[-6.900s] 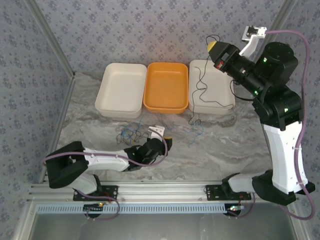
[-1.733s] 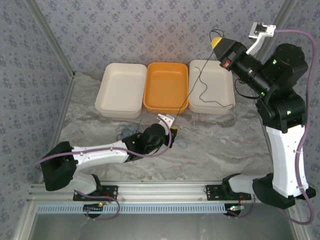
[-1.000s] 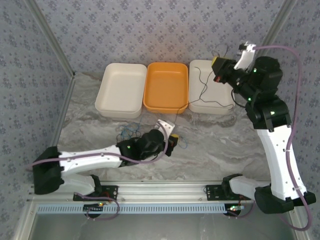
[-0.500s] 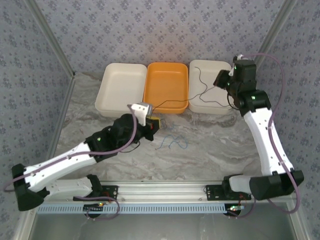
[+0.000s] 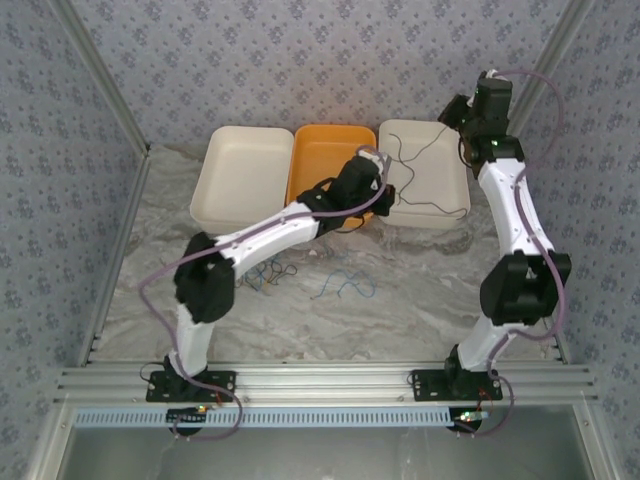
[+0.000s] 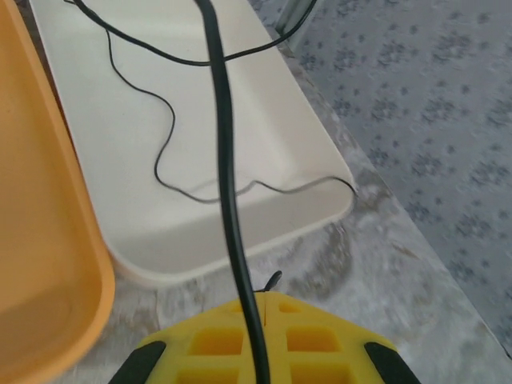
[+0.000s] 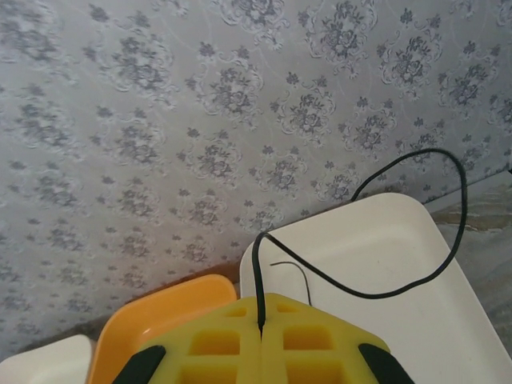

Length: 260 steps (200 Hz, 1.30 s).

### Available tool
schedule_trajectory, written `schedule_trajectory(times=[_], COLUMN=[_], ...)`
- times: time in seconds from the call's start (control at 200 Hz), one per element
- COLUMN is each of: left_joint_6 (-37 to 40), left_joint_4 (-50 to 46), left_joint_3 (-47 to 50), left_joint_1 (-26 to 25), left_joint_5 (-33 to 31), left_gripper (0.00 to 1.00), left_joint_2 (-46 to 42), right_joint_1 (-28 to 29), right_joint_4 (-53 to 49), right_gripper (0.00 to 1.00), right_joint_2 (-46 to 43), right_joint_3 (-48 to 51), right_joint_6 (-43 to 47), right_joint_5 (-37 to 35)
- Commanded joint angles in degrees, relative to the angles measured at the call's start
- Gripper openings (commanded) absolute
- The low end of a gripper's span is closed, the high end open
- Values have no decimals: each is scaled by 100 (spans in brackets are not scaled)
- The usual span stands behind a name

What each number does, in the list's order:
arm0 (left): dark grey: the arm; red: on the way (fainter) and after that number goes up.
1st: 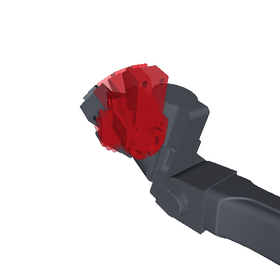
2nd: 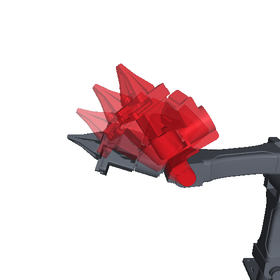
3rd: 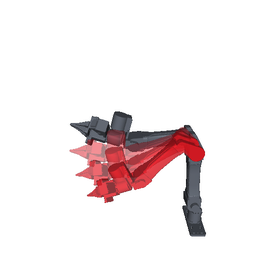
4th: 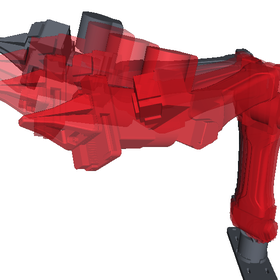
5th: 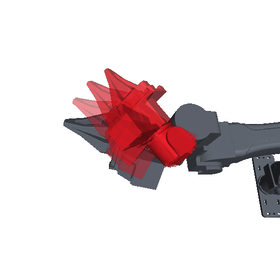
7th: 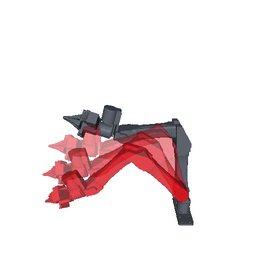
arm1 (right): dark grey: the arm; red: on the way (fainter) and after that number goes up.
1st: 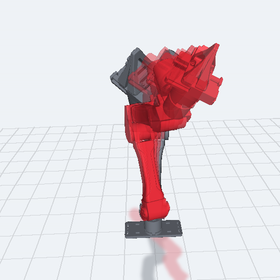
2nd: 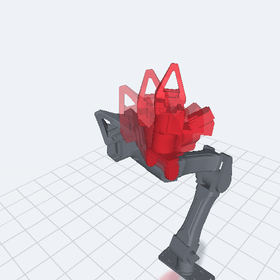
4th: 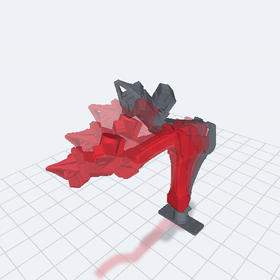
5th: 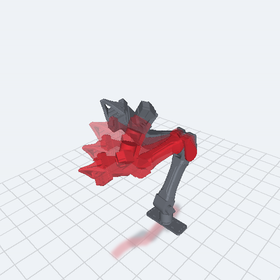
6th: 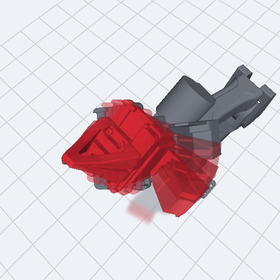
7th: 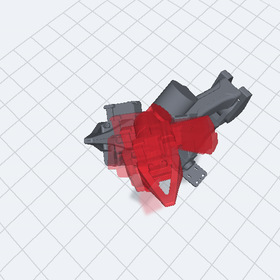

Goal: Untangle the cables

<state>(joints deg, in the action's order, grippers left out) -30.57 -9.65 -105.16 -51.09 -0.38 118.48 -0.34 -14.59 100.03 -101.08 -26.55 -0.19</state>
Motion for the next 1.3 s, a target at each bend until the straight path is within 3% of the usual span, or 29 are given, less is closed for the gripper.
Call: schedule_trajectory(times=[0.0,0.115,0.26,0.42,0.5,0.65,0.7,0.769,0.929,1.139,1.294], left_joint_6=[-111,-171,-222,-242,-189,-146,-128,-78,-89,-239,-469], left_joint_4=[96,177,-805,-1449,-1599,-1974,-2076,-2191,-2287,-2392,-2104], left_joint_3=[-864,-1828,-3712,-4898,-4908,-4891,-4883,-4875,-4758,-4397,-3371], left_joint_1=[163,260,301,255,224,188,178,154,140,117,163], left_joint_5=[375,548,725,918,868,859,845,808,749,445,194], left_gripper=[0,0,0,2,16,26,33,36,43,44,44], left_joint_2=[849,1829,3058,3664,3601,3417,3356,3271,2962,2324,1360], right_joint_1=[-165,-176,-168,-143,-142,-166,-180,-203,-159,-153,-83], right_joint_4=[267,283,-45,-507,-752,-1185,-1345,-1730,-1959,-2117,-1714], right_gripper=[0,0,0,0,0,0,11,27,47,48,45], right_joint_2=[625,1330,2109,2876,3229,3819,4040,4333,4212,3549,2499], right_joint_3=[-359,-729,-1290,-1975,-2339,-3058,-3371,-3886,-4080,-3762,-2787], right_joint_6=[70,123,134,73,10,-77,-136,-164,24,44,59], right_joint_5=[238,426,564,674,618,528,648,785,680,599,508])
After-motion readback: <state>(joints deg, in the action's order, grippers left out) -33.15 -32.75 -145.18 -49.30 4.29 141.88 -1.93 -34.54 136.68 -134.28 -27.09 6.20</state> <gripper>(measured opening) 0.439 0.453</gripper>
